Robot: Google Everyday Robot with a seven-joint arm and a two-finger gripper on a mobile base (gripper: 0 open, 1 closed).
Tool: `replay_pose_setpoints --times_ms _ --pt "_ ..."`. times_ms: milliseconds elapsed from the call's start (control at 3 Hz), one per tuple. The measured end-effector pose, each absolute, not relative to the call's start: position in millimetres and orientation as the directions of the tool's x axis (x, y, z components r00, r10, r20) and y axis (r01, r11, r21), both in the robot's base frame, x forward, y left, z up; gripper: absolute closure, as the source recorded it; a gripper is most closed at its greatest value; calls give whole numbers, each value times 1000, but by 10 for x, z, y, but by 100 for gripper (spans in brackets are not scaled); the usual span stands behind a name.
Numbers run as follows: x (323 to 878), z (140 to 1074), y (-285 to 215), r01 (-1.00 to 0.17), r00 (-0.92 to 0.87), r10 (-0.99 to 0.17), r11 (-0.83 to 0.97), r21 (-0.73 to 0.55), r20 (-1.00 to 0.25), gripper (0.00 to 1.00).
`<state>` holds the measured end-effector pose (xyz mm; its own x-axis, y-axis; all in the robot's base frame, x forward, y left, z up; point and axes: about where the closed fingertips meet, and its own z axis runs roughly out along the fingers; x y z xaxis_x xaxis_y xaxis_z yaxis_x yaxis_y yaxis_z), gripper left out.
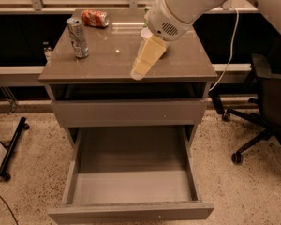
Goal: Place redbull can into middle drawer
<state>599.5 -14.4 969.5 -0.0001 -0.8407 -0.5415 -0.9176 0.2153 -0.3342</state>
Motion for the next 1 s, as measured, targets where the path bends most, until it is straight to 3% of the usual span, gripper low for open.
replay_pose_setpoints --times_ms 667,1000 --pt "6785 9477 528 -929 25 -780 212 -302 -625 0" --pt "6785 9477 529 -929 25 -780 212 -302 -625 0"
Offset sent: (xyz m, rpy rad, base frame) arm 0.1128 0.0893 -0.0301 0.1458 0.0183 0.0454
